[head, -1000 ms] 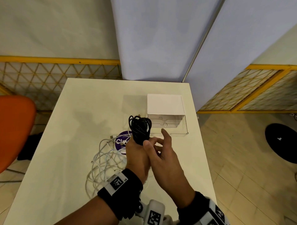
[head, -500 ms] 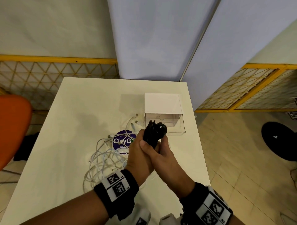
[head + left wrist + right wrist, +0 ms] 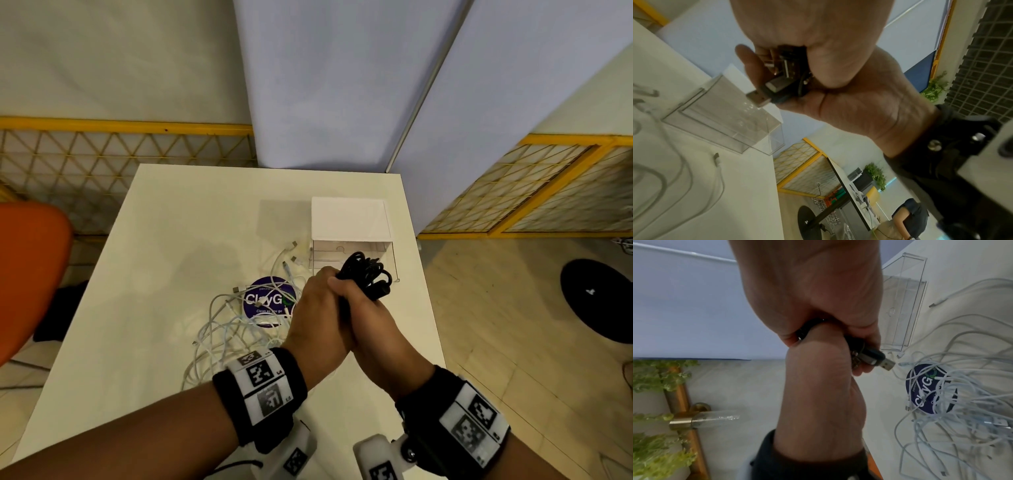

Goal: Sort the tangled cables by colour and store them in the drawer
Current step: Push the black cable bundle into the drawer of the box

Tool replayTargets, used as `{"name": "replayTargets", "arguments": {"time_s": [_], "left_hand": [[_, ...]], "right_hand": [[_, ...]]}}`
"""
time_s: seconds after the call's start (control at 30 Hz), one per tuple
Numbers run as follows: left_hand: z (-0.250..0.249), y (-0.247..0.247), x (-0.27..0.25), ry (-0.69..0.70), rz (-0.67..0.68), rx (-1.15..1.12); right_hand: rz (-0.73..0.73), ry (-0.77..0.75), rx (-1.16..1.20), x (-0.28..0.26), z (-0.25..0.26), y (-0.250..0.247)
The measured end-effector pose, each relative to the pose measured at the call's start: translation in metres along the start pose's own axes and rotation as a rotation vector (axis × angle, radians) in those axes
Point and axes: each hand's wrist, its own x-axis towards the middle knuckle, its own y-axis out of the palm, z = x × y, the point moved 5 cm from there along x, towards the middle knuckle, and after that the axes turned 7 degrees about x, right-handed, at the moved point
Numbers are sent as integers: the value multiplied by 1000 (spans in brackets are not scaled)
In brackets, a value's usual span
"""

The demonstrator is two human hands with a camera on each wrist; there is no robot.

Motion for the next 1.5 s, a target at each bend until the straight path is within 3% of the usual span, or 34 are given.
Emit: {"name": "replayTargets", "arguments": {"time_s": [0.07,0.17,0.23,0.4,0.6,0.73,0.8,0.9,1.07,1.17,1.3,1.5], "left_hand": [[-7,-2,0,41,-36,45],[-17,-2,3,113,-103,291],[-18,2,6,116,0,391],[-17,4,5,107,263,392],[-24,-3,8,85,288,409],[-4,2,9,1,391,364],[15,2,10,-114,439,309],[48,-1,15,-313,397,112],[96,10,29,-709,328,-310],[111,23,36,-855,341,-460],[122,35,46,-925,342,-571],[117,39,59,-907,286,-787]], "right_hand": [[27,-9,23,1,5,1],[63,-9,87,0,11,1],[87,-2,108,2,13,-2],[126,13,155,9,15,-8],[111,-112,174,22,30,-15],[-7,-306,-126,47,57,-23],[-74,-412,-262,64,71,-29],[-138,-559,-378,84,86,-31],[-38,-782,-709,114,79,-12],[37,-829,-1015,139,55,-3],[62,-883,-1366,157,31,1],[4,-977,-1557,161,24,1]]}}
